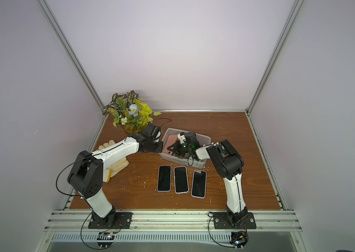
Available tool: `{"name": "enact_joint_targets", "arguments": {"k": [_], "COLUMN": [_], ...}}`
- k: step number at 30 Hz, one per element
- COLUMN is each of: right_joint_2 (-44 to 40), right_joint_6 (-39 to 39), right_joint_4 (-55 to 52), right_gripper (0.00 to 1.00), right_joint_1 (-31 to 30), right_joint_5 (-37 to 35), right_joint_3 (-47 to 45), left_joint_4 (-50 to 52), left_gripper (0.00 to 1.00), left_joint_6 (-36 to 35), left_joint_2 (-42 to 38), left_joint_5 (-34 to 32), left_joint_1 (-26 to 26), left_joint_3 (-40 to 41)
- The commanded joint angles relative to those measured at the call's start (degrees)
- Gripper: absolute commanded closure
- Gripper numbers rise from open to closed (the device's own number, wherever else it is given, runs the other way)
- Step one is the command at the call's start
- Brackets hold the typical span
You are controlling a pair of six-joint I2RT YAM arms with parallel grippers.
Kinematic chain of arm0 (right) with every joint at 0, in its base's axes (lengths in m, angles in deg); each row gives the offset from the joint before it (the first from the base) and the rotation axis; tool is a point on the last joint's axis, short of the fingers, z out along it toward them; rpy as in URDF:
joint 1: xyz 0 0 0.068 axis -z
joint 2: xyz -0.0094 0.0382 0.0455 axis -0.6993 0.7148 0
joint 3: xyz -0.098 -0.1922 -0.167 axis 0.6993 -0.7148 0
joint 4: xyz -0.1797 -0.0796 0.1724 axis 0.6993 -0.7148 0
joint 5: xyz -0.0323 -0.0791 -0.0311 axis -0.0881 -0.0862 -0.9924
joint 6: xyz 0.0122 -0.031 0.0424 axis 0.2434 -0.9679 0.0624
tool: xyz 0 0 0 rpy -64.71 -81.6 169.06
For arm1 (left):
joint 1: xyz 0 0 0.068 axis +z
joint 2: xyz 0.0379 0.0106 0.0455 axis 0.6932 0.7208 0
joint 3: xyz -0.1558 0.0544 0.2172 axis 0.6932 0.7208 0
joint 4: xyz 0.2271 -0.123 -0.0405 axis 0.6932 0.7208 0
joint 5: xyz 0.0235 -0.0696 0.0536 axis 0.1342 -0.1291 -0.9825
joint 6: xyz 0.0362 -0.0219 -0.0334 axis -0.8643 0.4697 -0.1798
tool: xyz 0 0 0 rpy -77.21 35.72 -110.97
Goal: Take the phone out of the storage box
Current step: Pick up the phone from the storage box.
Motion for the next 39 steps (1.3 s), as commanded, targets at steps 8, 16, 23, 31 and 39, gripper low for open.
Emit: {"name": "enact_joint_targets", "arguments": {"k": [8, 16, 23, 31, 39], "right_joint_2": [-23.83, -38.31, -44.79, -45.81, -44.22], "right_joint_6": [-43.41, -68.13, -89.88, -98.97, -105.90], "right_joint_4": [-37.25, -34.78, -23.69, -18.98, -15.04], "right_gripper": [1.00, 1.00, 1.00, 1.00, 1.00], "right_joint_1": [-1.75, -6.78, -19.12, -24.44, -31.07], "right_joint_5": [-25.56, -45.59, -69.76, -75.05, -79.02], "right_joint_3": [8.79, 1.89, -7.48, -8.07, -6.83], "left_joint_4": [2.33, -5.47, -42.12, -36.35, -34.21], "left_gripper": [0.36, 0.29, 0.28, 0.26, 0.30], "left_joint_6": [7.15, 26.63, 67.58, 69.11, 67.35], "left_joint_2": [-8.27, -18.78, -33.28, -37.33, -35.97], "left_joint_5": [22.45, 37.79, 45.58, 46.94, 45.20], "left_joint_1": [6.20, 11.50, 13.45, 13.33, 9.78], "left_joint_3": [-6.50, -3.36, 21.48, 23.95, 23.64]}}
